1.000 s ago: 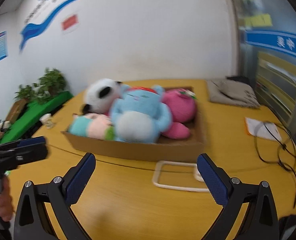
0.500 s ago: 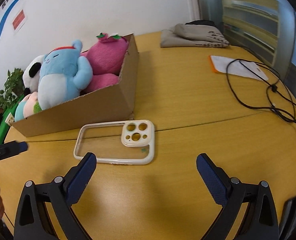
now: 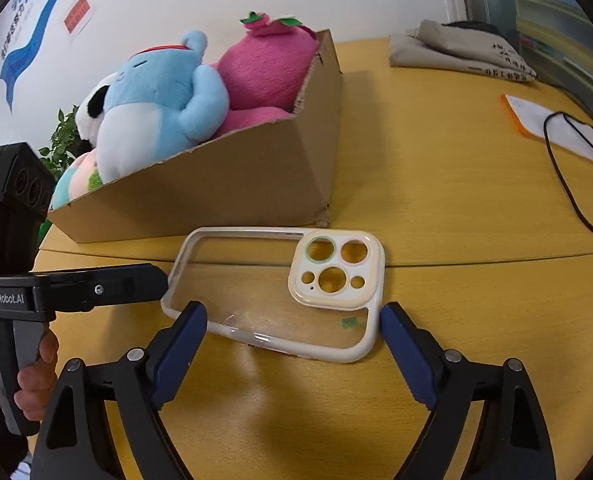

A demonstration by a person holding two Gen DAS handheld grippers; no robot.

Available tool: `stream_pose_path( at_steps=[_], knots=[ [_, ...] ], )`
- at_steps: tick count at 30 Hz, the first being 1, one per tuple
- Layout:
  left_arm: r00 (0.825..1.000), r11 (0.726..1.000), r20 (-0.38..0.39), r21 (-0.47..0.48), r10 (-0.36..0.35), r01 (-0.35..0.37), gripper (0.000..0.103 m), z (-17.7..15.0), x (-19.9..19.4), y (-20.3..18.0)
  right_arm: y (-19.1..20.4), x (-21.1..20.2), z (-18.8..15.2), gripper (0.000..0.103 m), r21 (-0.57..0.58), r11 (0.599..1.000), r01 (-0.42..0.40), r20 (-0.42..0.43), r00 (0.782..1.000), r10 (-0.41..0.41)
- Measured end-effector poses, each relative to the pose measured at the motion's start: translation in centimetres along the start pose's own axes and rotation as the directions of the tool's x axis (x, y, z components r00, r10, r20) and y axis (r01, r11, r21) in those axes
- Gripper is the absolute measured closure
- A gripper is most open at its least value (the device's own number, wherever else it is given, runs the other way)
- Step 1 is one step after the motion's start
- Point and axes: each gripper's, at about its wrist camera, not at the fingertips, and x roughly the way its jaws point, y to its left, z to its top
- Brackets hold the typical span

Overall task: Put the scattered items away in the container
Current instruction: 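Close the right gripper on the phone case's lens end while the left gripper grips its other end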

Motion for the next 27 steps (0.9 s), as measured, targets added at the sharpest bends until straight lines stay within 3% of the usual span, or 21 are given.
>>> stream_pose_path(
  at_steps=[3, 9, 12, 16, 18, 21, 23, 25, 27],
  knots=[
    [1.0, 0.999, -0.004, 0.032, 0.016, -0.016, 0.035, -0.7, -0.4, -0.1, 0.4, -0.1, -0.4, 0.011, 0.037, 0.996, -0.083, 0.002, 0.997, 0.083],
    [0.997, 0.995, -0.02, 0.07, 0.069, -0.068, 0.035, -3.7, -2.8, 0.7, 3.0, -0.2, -2.0, 0.011, -0.01, 0.994, -0.111, -0.038, 0.993, 0.111],
    [0.992, 0.988, -0.029, 0.1, 0.125, -0.121, 0.035, -6.6, -5.1, 1.6, 5.2, -0.3, -3.4, 0.011, -0.026, 0.979, -0.202, -0.089, 0.976, 0.199],
    [0.989, 0.98, -0.047, 0.148, 0.139, -0.131, 0.035, -10.7, -8.3, 3.3, 9.3, 0.0, -5.2, 0.009, -0.13, 0.951, -0.279, -0.172, 0.952, 0.255],
    [0.985, 0.97, -0.03, 0.181, 0.17, -0.162, 0.034, -11.9, -9.9, 4.2, 11.4, -0.1, -5.8, 0.009, -0.253, 0.911, -0.326, -0.227, 0.935, 0.272],
    [0.977, 0.95, 0.023, 0.228, 0.212, -0.212, 0.033, -11.8, -12.2, 5.3, 13.7, -0.4, -5.5, 0.006, -0.405, 0.858, -0.315, -0.235, 0.943, 0.235],
    [0.98, 0.944, 0.042, 0.264, 0.195, -0.199, 0.032, -11.1, -13.1, 5.6, 15.0, -0.5, -4.9, 0.003, -0.508, 0.804, -0.309, -0.239, 0.947, 0.213],
    [0.985, 0.928, 0.027, 0.331, 0.17, -0.169, 0.031, -10.6, -13.0, 5.4, 16.2, -0.6, -4.6, 0.002, -0.617, 0.716, -0.326, -0.262, 0.943, 0.204],
    [0.988, 0.89, -0.013, 0.435, 0.156, -0.135, 0.031, -10.4, -12.1, 4.7, 17.1, -0.5, -4.4, 0.001, -0.704, 0.61, -0.364, -0.307, 0.93, 0.2]
  ],
)
